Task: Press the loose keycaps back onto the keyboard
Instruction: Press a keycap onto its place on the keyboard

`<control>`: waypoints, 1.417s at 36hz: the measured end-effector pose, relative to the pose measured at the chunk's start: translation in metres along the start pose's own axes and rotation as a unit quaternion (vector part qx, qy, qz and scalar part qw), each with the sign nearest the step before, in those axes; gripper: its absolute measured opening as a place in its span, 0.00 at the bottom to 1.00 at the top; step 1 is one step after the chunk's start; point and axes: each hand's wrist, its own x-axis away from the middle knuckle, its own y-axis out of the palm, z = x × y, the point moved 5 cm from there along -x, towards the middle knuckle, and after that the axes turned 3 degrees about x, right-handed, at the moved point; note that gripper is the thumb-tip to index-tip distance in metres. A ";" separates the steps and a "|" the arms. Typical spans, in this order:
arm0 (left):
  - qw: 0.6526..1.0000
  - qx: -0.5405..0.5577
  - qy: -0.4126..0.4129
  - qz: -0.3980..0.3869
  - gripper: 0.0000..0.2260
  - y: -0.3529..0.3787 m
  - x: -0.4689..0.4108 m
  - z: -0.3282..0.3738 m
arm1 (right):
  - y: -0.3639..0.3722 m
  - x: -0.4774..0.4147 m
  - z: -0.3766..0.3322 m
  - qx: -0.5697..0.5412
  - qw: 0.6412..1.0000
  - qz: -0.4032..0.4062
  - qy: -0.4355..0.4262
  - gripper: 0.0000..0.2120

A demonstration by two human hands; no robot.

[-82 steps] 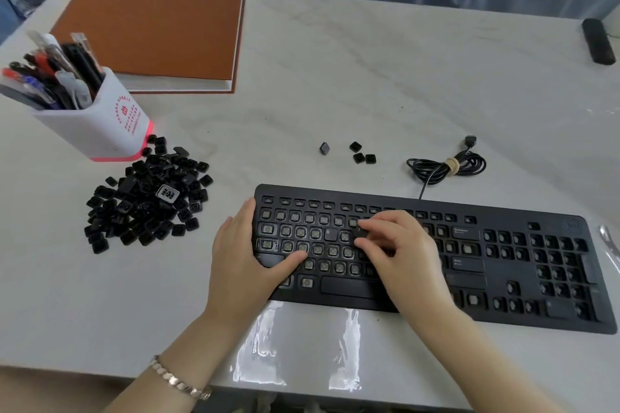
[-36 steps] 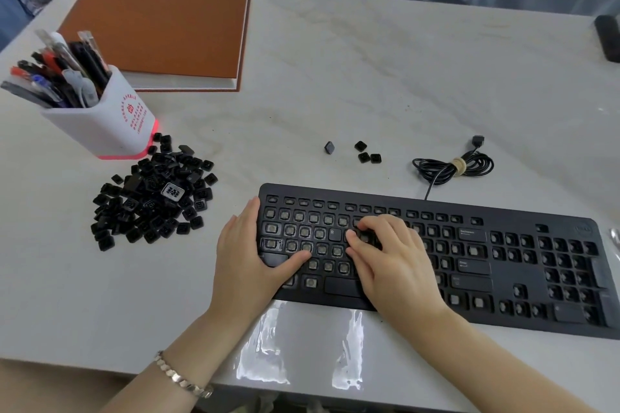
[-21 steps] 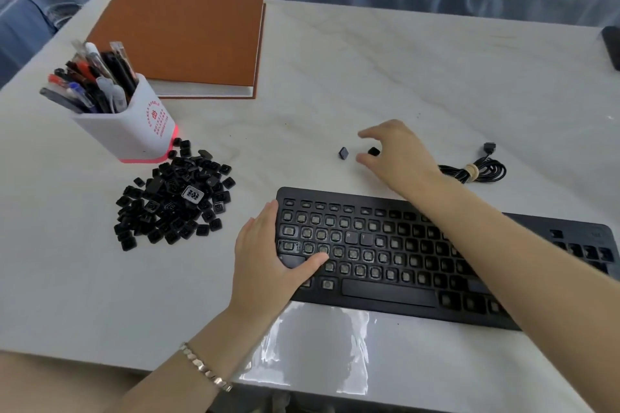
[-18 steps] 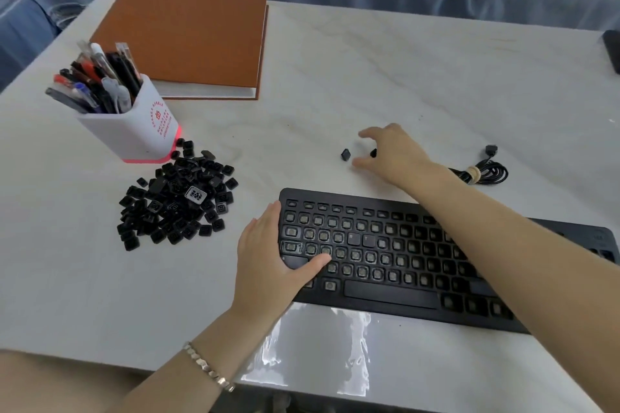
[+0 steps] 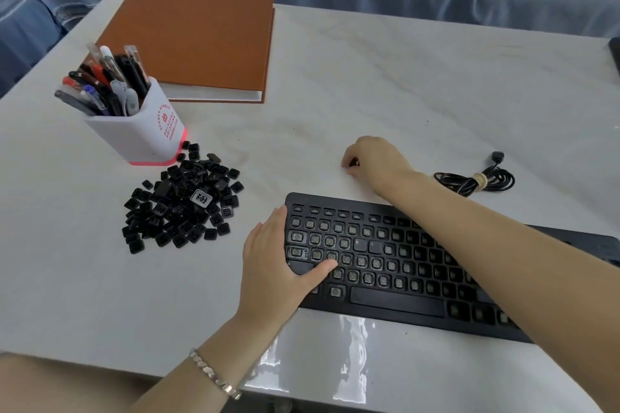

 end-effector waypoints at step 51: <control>1.000 0.019 0.001 -0.010 0.38 0.001 0.001 0.003 | 0.016 0.178 0.003 -0.834 0.490 -0.009 0.255 0.15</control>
